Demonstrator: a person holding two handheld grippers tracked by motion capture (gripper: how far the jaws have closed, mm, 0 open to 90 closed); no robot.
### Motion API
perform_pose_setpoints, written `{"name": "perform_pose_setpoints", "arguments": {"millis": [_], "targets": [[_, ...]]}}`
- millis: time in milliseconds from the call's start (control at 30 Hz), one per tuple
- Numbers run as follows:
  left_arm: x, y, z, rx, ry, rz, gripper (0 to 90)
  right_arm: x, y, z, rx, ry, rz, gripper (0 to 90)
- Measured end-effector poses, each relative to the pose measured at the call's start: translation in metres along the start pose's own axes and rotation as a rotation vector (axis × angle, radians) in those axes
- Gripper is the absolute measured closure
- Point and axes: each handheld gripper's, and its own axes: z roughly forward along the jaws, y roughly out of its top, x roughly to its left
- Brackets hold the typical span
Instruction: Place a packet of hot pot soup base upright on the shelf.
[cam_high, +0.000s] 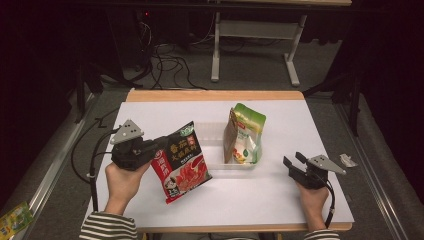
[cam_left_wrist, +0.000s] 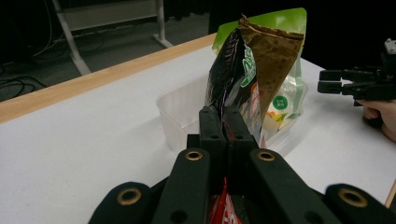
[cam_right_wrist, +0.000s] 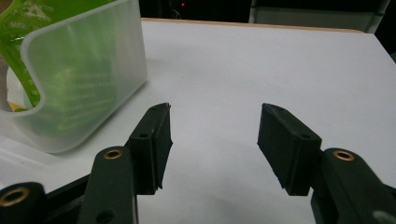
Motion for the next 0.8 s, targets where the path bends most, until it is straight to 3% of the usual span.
{"name": "perform_pose_setpoints", "arguments": {"millis": [233,800], "targets": [[-0.004,0.011,0.003,-0.002,-0.001,0.009,89.3,0.000,0.000,0.000,0.003,-0.001,0.001,44.6],[0.001,0.027,0.023,-0.019,-0.008,-0.038,89.2,0.000,0.000,0.000,0.002,0.003,-0.003,44.3]]}}
